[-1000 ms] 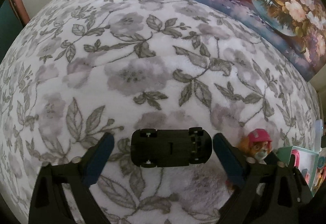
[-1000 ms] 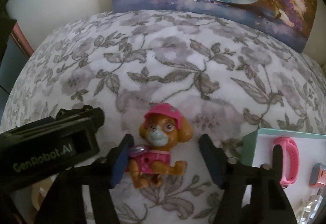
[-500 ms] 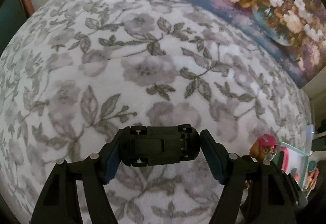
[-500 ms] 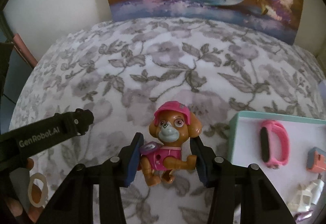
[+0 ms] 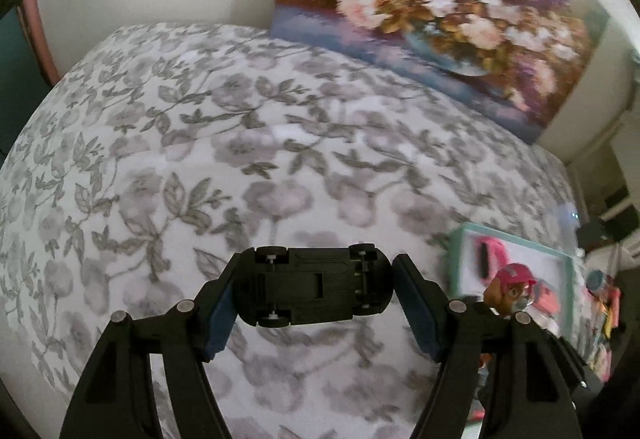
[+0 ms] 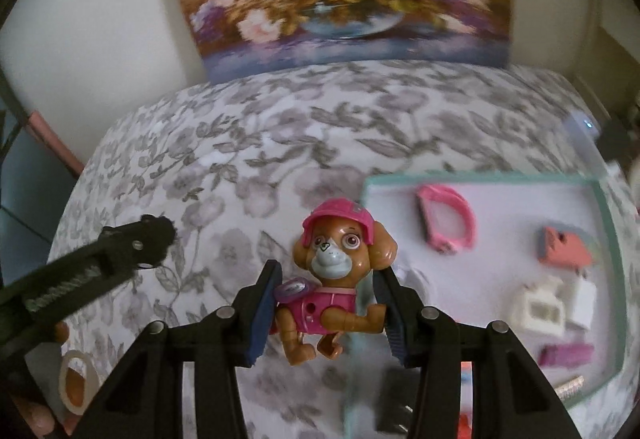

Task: Organize rigid objects
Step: 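Carry the black car and pink dog figure over the tray with both tools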

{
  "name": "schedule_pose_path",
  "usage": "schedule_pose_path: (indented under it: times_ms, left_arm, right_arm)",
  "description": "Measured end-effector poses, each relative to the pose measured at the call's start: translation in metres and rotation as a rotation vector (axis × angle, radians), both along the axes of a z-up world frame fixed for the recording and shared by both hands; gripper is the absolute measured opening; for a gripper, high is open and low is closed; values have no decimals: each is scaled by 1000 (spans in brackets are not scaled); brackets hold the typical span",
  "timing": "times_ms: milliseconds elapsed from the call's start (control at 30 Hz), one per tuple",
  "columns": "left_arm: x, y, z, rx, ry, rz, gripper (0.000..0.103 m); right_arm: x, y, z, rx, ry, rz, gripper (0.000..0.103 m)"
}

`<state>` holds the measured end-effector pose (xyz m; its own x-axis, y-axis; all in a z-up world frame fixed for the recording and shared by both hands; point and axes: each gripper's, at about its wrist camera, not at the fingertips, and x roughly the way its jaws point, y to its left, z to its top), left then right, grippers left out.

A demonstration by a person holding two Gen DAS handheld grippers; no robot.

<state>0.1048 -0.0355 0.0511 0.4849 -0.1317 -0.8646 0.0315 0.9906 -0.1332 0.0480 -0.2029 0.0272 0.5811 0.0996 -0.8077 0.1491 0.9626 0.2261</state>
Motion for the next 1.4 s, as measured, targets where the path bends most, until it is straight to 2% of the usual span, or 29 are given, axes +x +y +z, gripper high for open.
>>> schedule_pose_path:
  times_ms: [300,600,800,1400]
  left_arm:
    - [-40,-55,16,-23,-36,-143,74]
    - [-74,-108,12,3,-31,-274,74]
    - [-87,-125,11,10,-29,-311,74]
    - [-100,-174,-11,92,0,-405,74]
  right_arm:
    - [-48,-59,9,12,-8,-127,51]
    - [-81,-104,-4,39,25,-228,51]
    - [-99,-130,-12,46,41,-283,51]
    - [-102,-157,-38,49,110,-290,51]
